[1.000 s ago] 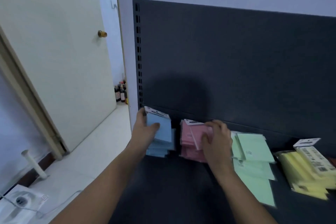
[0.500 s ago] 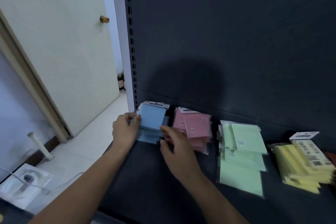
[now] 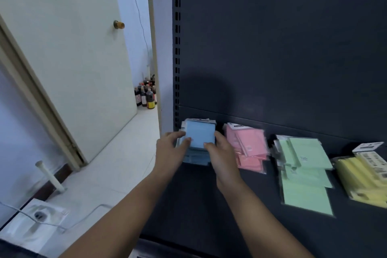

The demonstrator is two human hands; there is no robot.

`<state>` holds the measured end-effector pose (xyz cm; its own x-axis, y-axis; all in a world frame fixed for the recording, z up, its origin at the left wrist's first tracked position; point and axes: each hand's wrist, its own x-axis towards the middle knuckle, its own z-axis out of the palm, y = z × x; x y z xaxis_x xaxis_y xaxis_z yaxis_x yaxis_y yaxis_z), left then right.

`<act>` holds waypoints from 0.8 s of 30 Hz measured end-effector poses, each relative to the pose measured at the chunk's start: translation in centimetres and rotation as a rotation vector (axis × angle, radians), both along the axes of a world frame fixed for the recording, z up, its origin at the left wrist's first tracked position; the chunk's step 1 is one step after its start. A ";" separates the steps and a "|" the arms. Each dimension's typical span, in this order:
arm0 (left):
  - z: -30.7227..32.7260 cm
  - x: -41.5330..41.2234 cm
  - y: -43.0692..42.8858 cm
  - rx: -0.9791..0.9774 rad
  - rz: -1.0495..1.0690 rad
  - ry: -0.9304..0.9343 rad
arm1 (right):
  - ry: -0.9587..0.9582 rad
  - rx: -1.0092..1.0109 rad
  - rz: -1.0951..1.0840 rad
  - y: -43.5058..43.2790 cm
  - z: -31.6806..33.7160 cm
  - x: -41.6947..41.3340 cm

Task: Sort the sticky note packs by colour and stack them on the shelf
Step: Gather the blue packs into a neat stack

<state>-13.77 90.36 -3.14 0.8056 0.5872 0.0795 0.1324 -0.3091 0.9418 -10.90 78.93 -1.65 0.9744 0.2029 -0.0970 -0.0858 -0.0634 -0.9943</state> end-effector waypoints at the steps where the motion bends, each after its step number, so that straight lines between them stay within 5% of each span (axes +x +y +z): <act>1: 0.0 -0.2 0.4 -0.016 -0.011 -0.004 | -0.002 0.025 -0.031 0.6 -0.2 -0.4; 9: 0.9 -2.5 3.8 -0.333 -0.155 -0.227 | -0.174 0.246 -0.408 4.2 -0.5 -2.6; 14: -1.0 -5.2 5.3 -0.303 -0.425 -0.041 | -0.219 0.039 -0.312 3.5 -2.7 -5.1; 20: -3.4 -7.6 6.3 0.277 -0.510 0.054 | -0.276 -0.396 -0.132 1.7 -4.3 -7.2; 24: -4.3 -7.6 5.8 0.390 -0.513 0.037 | -0.336 -0.709 -0.041 1.0 -4.2 -7.5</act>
